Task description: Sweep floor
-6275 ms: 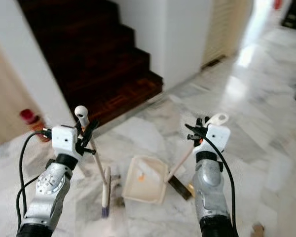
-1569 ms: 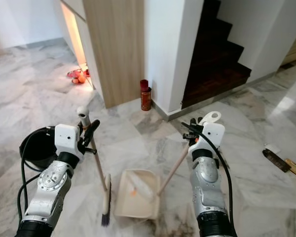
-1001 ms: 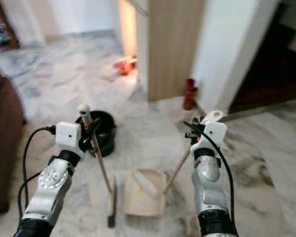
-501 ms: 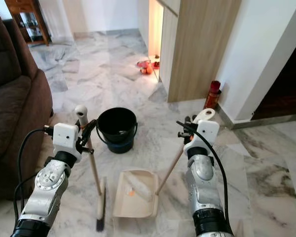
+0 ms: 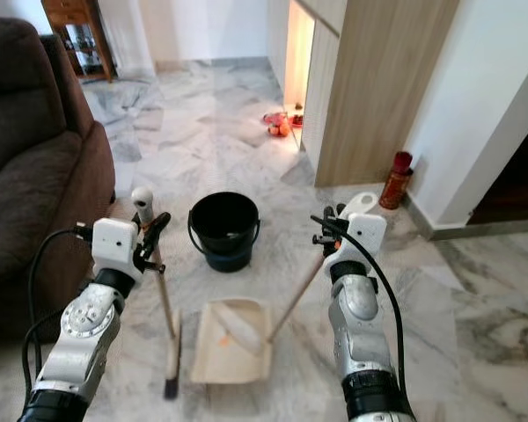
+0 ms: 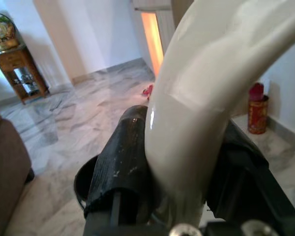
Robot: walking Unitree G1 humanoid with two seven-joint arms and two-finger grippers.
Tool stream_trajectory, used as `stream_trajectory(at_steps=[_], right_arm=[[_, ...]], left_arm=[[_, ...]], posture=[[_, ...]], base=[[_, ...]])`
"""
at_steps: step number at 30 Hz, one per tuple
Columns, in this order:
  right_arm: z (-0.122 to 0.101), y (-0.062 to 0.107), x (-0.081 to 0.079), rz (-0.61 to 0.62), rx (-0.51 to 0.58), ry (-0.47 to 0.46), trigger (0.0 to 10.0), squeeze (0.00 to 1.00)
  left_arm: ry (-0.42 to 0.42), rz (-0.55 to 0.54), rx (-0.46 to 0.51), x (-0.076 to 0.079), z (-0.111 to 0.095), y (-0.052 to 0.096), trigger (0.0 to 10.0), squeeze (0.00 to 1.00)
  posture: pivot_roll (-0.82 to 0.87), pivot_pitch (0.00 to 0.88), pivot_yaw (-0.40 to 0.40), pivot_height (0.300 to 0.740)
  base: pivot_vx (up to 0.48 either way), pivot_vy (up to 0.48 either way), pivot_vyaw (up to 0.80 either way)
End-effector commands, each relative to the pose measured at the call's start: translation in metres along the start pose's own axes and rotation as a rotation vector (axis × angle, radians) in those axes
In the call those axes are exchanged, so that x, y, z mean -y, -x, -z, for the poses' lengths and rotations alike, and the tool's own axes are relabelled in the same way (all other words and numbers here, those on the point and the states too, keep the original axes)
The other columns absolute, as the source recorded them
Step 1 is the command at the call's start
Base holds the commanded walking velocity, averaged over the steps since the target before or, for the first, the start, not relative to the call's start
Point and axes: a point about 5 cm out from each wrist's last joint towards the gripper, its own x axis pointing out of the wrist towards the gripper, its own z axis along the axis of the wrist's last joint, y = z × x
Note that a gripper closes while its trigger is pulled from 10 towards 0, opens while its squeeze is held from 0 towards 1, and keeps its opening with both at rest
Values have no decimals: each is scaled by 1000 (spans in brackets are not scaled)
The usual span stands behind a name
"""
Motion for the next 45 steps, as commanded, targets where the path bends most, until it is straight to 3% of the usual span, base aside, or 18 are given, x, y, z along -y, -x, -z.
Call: stream_trajectory(at_steps=[1, 10, 37, 45], right_arm=[[-10, -4, -3, -14, 41, 11, 10000, 0], [-10, -4, -5, -32, 40, 10, 10000, 0], [-10, -7, -4, -12, 24, -22, 10000, 0], [-16, -9, -4, -13, 65, -22, 10000, 0]], left_arm=[[-7, -8, 23, -4, -6, -4, 10000, 0], [-7, -9, 24, -4, -6, -5, 10000, 0], [-7, -12, 24, -4, -5, -6, 10000, 0], [-3, -12, 25, -4, -4, -6, 10000, 0]], posture=[[107, 0, 7, 740], [110, 0, 5, 740], [113, 0, 0, 740], [115, 0, -4, 740]], base=[[292, 0, 475], [292, 0, 751], [292, 0, -30], [0, 0, -400]])
